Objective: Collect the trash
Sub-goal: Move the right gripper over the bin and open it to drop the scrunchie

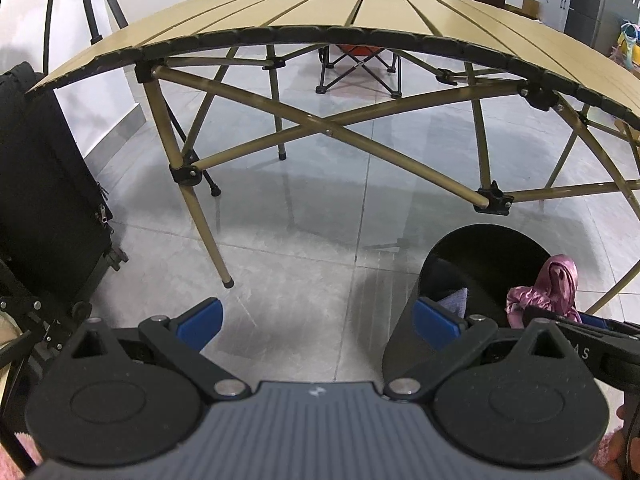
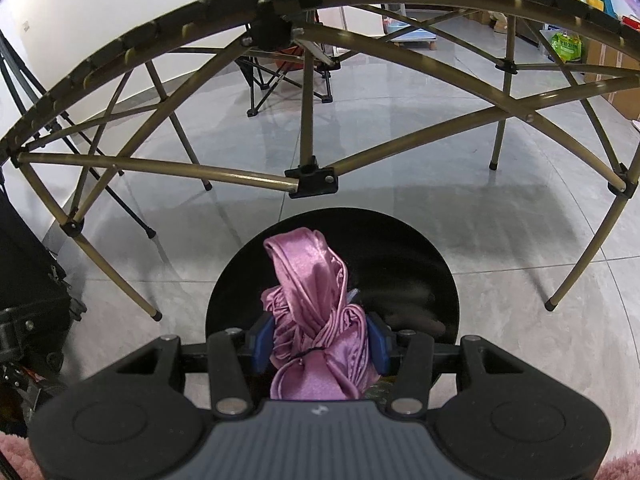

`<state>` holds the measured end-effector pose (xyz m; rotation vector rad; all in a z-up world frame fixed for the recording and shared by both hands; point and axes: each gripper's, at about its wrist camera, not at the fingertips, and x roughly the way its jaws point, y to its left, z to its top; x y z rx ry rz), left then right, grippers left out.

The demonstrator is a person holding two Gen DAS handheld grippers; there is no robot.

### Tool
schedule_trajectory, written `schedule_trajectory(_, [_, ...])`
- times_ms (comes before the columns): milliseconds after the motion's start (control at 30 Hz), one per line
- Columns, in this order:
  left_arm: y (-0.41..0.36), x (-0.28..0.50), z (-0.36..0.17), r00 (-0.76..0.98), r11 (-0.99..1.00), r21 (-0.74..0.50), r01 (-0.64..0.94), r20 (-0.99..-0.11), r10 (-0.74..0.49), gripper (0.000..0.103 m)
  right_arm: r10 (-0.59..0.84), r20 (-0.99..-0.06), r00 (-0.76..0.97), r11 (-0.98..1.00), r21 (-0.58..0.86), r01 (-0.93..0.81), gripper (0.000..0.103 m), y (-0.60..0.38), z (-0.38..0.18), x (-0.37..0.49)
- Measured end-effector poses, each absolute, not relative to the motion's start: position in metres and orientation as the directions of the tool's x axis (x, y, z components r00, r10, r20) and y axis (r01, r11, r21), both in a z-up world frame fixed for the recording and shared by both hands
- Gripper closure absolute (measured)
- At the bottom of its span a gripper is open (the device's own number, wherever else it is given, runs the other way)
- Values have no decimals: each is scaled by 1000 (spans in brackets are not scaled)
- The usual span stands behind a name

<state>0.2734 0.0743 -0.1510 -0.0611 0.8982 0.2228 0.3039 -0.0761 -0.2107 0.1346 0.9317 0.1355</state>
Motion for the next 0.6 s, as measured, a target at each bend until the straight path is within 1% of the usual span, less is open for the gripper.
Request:
schedule_trajectory(233, [78, 272, -152, 599, 975, 37, -221, -783, 166, 0, 164, -792, 587, 985, 166, -52, 56, -73, -213, 308])
schedule_trajectory(300, [78, 271, -152, 598, 975, 38, -220, -784, 166, 0, 165, -794, 585, 985, 167, -52, 55, -73, -214, 308])
schedule_trajectory(367, [78, 271, -152, 598, 975, 37, -221, -784, 166, 0, 167, -796, 582, 984, 172, -47, 46, -74, -215, 310])
schedule_trajectory(400, [78, 271, -152, 598, 975, 37, -221, -784, 165, 0, 164, -797, 581, 984, 173, -42, 40, -74, -215, 310])
schedule_trajectory(467, [78, 271, -152, 597, 975, 38, -221, -785, 166, 0, 148, -798, 584, 986, 166, -23, 35, -76, -216, 312])
schedule_trajectory(500, [78, 271, -152, 597, 975, 38, -220, -785, 165, 0, 145, -799, 583, 986, 167, -17, 27, -76, -216, 313])
schedule_trajectory(533, [78, 271, -153, 597, 975, 38, -220, -785, 165, 0, 143, -800, 582, 986, 168, -10, 16, -77, -216, 313])
schedule_trajectory(567, [79, 270, -153, 597, 975, 38, -220, -785, 165, 0, 138, -802, 581, 986, 168, -2, 12, -79, -217, 314])
schedule_trajectory(600, [79, 270, -153, 596, 975, 38, -220, -786, 165, 0, 136, -802, 581, 986, 168, 0, 10, -79, -217, 314])
